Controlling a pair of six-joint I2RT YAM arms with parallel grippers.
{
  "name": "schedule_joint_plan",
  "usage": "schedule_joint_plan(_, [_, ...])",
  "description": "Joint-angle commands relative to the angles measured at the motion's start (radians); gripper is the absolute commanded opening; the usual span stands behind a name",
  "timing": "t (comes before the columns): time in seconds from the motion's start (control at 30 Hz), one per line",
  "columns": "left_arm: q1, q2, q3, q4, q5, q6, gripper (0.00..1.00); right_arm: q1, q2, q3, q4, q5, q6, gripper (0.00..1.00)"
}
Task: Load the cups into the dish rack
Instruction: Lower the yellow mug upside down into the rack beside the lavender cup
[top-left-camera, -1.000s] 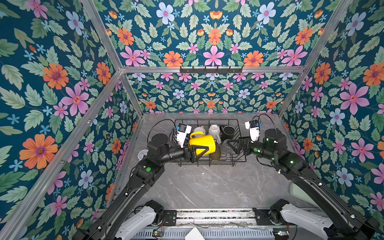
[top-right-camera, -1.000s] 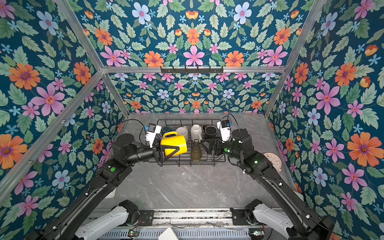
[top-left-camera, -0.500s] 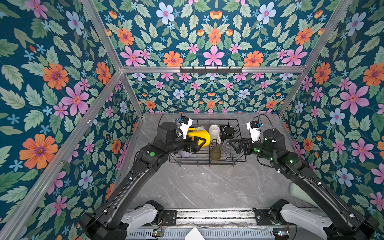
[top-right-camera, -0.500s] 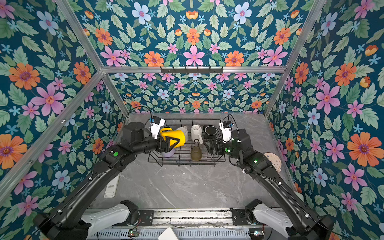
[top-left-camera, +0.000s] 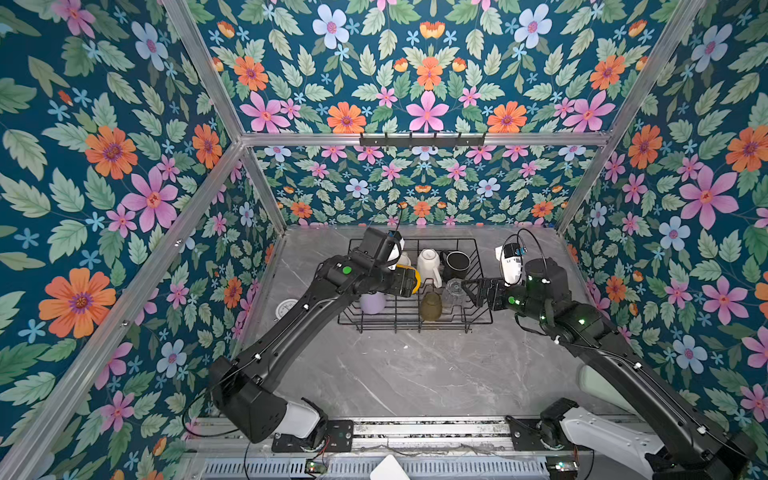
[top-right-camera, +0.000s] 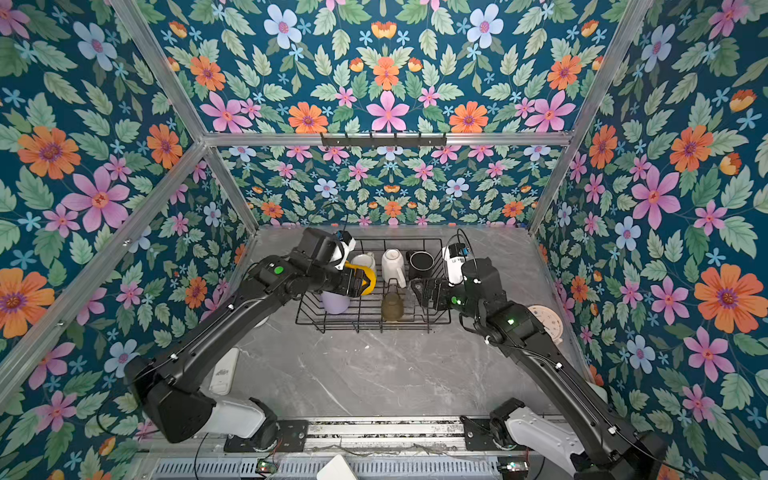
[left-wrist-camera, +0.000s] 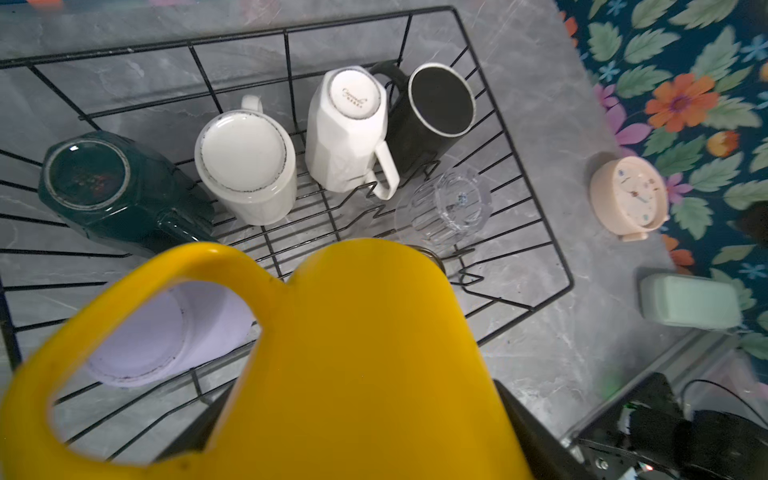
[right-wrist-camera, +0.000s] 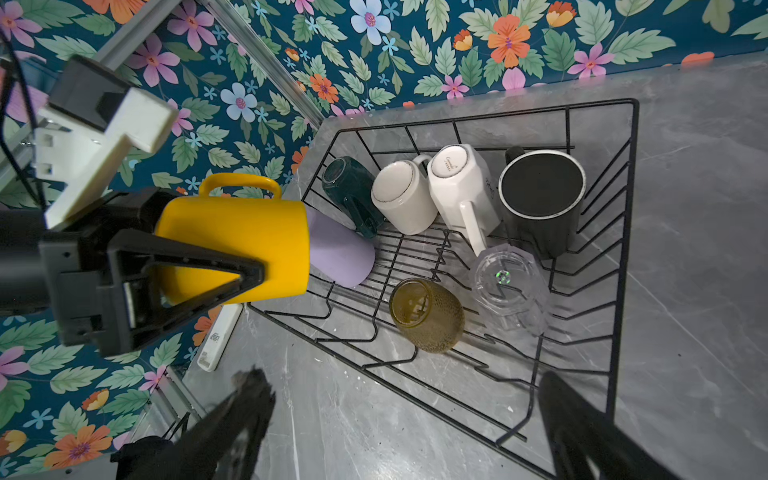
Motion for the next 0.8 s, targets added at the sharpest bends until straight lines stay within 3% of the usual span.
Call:
schedule_joint_plan(0.0, [-0.021,0.049,0.049,-0.092,-0.134,0.031,0.00,-0.001,-0.003,-0.002,0.002,0.008,0.008,0.99])
schedule_joint_plan(0.2, [-0.046,0.137,0.103,-0.155,-0.226,0.042,0.00,-0.004,-0.004,-0.008,0.001,0.005,0.007,0.99])
schedule_joint_plan(0.77, [-0.060,0.338,0.171,-0.169,-0.230,0.082,0.00,-0.015,-0.020,-0.025,-0.004,0.004,0.008,0.99])
